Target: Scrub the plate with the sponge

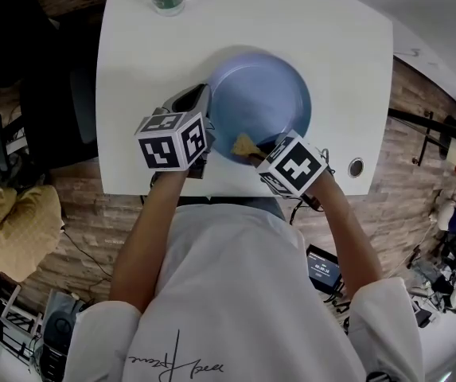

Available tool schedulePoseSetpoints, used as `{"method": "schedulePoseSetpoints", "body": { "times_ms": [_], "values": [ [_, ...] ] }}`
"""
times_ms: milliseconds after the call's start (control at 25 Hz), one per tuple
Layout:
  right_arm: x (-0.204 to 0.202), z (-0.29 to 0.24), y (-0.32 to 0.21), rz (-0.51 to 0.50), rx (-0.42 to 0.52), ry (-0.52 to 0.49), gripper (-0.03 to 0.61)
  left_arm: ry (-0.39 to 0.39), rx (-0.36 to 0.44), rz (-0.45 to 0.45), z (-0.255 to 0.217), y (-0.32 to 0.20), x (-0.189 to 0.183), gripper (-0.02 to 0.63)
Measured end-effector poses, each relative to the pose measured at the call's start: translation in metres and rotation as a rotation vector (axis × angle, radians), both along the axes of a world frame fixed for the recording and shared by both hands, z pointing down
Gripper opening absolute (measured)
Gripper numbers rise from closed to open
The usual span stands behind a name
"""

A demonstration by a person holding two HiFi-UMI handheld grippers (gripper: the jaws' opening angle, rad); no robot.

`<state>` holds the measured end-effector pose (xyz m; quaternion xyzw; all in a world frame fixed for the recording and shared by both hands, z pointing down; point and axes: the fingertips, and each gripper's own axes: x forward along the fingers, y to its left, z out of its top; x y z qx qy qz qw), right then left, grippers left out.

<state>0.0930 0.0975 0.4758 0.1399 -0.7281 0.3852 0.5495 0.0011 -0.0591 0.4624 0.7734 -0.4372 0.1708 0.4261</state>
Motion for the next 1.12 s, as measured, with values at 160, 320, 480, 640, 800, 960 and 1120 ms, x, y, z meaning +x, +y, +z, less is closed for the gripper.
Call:
{"method": "schedulePoseSetpoints", "body": {
  "times_ms": [160,320,480,640,800,960,1120],
  "values": [
    [0.004,0.001,-0.001,-0.014,0.003,0.019,0.046,-0.003,0.0,0.005,0.001,-0.001,-0.002,0.029],
    [0.011,0.001,0.0,-0.051,0.014,0.032,0.046,0.0,-0.005,0.006,0.001,0.001,0.0,0.029],
    [0.019,0.001,0.0,-0.079,0.021,0.052,0.046,-0.002,-0.002,0.011,0.0,0.002,0.003,0.028],
    [0.025,0.002,-0.001,-0.086,0.021,0.062,0.046,-0.006,-0.004,0.012,0.0,0.002,0.004,0.028],
    [0.029,0.002,-0.004,-0.108,0.04,0.07,0.046,-0.004,-0.004,0.01,0.0,0.002,0.002,0.028],
    [0.036,0.002,-0.003,-0.122,0.047,0.09,0.046,-0.003,-0.009,0.011,0.001,0.006,0.002,0.028],
    [0.041,0.003,-0.007,-0.11,0.061,0.096,0.046,-0.007,-0.005,0.016,0.001,0.005,0.003,0.026]
  ]
}}
